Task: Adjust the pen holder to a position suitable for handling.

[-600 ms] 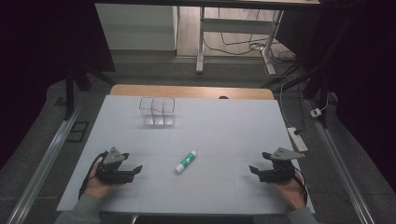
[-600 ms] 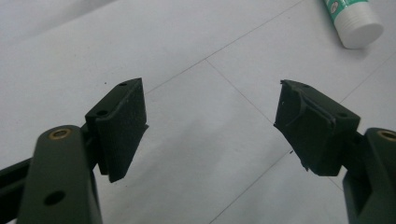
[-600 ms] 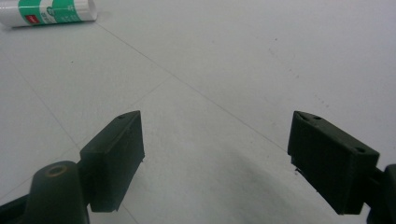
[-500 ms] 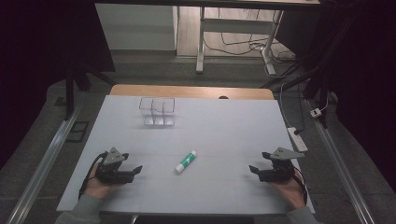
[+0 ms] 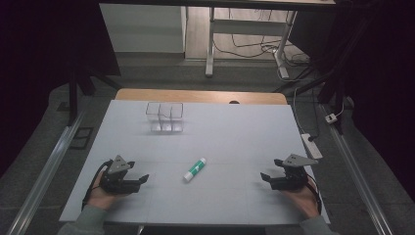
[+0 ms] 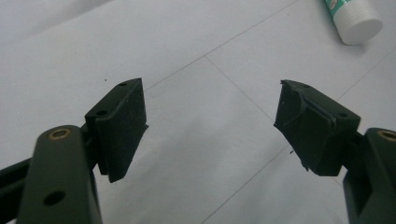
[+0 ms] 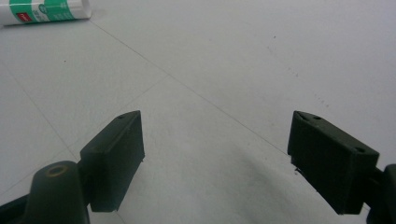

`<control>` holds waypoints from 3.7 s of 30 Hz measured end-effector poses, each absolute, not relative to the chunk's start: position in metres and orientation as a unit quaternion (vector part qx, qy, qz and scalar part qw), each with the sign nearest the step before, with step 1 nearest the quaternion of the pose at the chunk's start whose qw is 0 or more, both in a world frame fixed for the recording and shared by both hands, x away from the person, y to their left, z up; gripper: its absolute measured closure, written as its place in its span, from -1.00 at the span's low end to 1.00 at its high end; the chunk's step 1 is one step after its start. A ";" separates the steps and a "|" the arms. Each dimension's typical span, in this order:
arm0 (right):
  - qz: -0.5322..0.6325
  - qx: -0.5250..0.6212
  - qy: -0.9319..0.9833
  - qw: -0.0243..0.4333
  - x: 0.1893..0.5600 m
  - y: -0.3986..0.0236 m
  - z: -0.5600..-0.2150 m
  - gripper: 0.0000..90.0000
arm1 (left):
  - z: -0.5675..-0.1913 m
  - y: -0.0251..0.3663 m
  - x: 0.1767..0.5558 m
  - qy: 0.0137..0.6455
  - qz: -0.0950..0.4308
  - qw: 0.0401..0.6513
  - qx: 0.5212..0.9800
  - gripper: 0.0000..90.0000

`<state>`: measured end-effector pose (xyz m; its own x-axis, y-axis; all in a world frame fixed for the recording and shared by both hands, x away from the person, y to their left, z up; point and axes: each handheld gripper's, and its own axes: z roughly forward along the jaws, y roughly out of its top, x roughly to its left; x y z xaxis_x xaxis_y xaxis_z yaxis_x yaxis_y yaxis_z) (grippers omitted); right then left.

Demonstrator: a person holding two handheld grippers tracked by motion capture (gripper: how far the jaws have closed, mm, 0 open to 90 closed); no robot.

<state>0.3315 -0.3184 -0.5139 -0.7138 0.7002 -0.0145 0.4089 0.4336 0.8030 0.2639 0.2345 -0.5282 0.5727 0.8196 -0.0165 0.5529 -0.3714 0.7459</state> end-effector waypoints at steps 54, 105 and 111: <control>0.408 0.352 0.823 0.178 0.335 -0.320 -0.516 -0.58 | -0.494 0.244 0.363 0.457 0.180 0.345 0.800 -0.40; 0.403 0.355 0.825 0.177 0.337 -0.321 -0.517 -0.57 | -0.515 0.261 0.460 0.496 0.185 0.324 0.784 0.98; 0.403 0.356 0.824 0.176 0.337 -0.321 -0.517 -0.57 | -0.516 0.256 0.466 0.498 0.169 0.327 0.785 0.98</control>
<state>0.3371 -0.3207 -0.5172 -0.6849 0.7286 -0.0030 0.4448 0.4213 0.7904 0.4664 0.2559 -0.5163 0.4467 0.8926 -0.0606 0.6714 -0.2897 0.6821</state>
